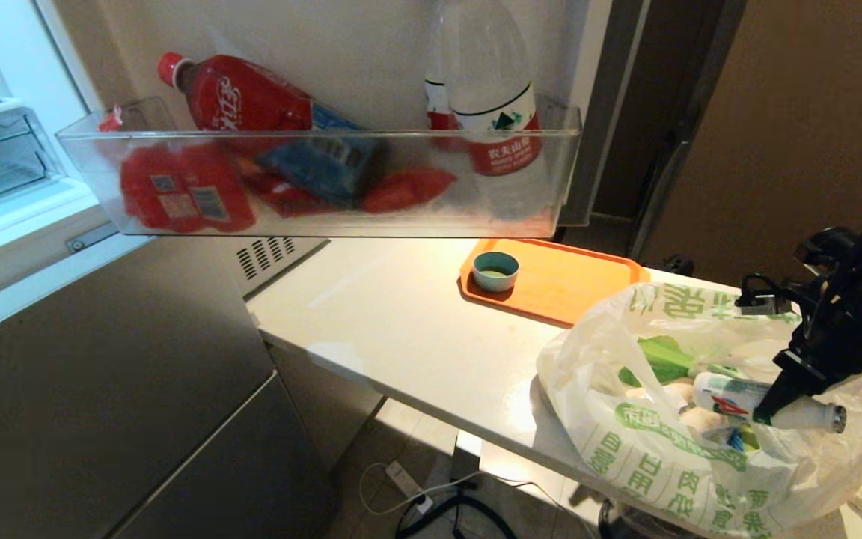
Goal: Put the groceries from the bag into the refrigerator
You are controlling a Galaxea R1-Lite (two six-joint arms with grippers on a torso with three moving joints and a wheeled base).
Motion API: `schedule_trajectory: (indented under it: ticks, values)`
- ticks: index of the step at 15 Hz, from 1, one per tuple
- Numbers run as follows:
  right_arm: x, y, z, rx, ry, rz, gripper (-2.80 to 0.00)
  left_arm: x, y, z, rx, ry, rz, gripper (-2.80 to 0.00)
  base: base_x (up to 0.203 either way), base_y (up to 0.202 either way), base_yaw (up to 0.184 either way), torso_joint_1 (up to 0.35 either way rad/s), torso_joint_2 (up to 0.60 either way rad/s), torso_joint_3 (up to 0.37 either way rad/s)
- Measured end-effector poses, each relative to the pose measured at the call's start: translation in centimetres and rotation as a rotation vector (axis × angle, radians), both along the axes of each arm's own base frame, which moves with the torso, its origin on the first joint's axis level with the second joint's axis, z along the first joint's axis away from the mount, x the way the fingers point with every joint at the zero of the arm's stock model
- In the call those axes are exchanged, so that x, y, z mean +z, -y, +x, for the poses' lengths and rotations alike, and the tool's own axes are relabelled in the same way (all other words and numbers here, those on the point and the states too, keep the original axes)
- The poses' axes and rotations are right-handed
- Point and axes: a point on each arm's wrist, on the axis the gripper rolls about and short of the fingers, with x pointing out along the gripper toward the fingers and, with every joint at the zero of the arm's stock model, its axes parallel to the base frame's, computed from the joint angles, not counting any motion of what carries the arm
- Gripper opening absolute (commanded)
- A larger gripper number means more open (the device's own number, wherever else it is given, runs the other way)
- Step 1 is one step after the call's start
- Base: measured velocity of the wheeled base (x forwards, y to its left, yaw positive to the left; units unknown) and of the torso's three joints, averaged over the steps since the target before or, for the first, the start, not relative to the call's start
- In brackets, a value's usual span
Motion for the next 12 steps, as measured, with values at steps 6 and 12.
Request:
schedule_trajectory:
  ticks: [6, 12]
  values:
    - [0.3, 0.1, 0.6, -0.146, -0.027, 0.038, -2.80, 0.0, 0.0, 0.0, 0.000, 0.000, 0.000, -2.80, 0.000, 0.000, 0.000, 0.000, 0.00, 0.000]
    - [1.4, -0.1, 1.4, -0.300, -0.044, 0.234, -2.80, 0.0, 0.0, 0.0, 0.000, 0.000, 0.000, -2.80, 0.000, 0.000, 0.000, 0.000, 0.00, 0.000]
